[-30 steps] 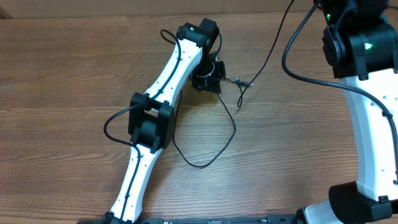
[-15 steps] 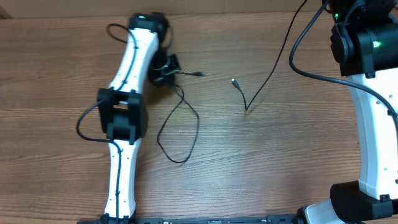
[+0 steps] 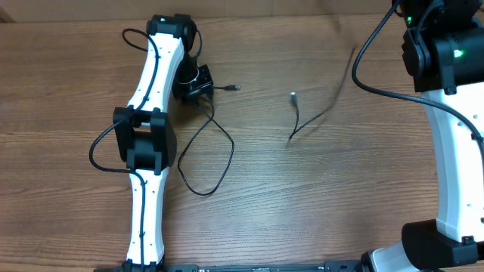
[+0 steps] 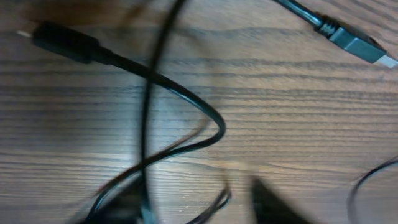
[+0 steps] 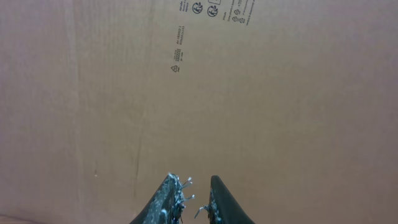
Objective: Untangle cables
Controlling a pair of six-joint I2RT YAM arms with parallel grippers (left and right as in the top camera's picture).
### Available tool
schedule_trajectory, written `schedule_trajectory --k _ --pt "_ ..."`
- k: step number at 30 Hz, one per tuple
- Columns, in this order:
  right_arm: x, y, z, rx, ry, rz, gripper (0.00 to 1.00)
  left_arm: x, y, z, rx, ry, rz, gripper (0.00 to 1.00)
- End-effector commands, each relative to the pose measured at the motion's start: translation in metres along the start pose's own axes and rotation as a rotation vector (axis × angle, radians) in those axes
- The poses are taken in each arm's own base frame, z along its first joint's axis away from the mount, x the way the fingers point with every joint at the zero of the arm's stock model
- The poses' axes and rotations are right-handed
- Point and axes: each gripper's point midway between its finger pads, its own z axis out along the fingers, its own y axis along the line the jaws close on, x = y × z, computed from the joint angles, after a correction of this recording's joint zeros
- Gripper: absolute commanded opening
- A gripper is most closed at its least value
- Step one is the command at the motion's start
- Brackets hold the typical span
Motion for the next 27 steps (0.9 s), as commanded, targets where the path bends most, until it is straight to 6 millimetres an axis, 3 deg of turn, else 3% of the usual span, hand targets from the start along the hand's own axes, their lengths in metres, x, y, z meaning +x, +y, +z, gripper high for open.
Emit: schedule_trajectory --k 1,6,11,12,14,15,16,22,27 --pt "-0.007 -0.005 -0.003 0.017 -0.014 0.004 0.15 0.001 -0.009 -0.013 0.025 -0.031 0.028 1.0" --pt "-0.005 -0.005 -0.002 0.016 -0.007 0.004 0.15 0.003 -0.02 -0.023 0.079 -0.037 0.077 1.0" --pt "-0.005 -0.01 -0.002 0.027 -0.009 0.005 0.16 0.003 -0.032 -0.061 0.117 -0.125 0.113 1.0" --pt "-0.003 -0.012 -0.001 0.031 -0.002 0.005 0.22 0.001 -0.037 -0.072 0.135 -0.158 0.128 1.0" --pt "0.007 -0.013 0.001 0.029 0.031 0.003 0.56 0.002 -0.044 -0.092 0.165 -0.214 0.151 1.0" --pt "0.026 -0.009 0.006 0.02 0.096 0.026 0.9 0.003 -0.051 -0.109 0.188 -0.266 0.171 1.0" --pt "0.036 -0.007 0.009 0.016 0.131 0.06 1.0 0.004 -0.054 -0.118 0.199 -0.291 0.181 1.0" --pt "0.125 0.008 0.013 0.053 0.446 0.385 1.0 0.011 -0.065 -0.157 0.247 -0.402 0.226 1.0" --pt "0.204 0.02 -0.017 0.263 0.764 0.814 1.0 0.012 -0.067 -0.165 0.259 -0.43 0.237 1.0"
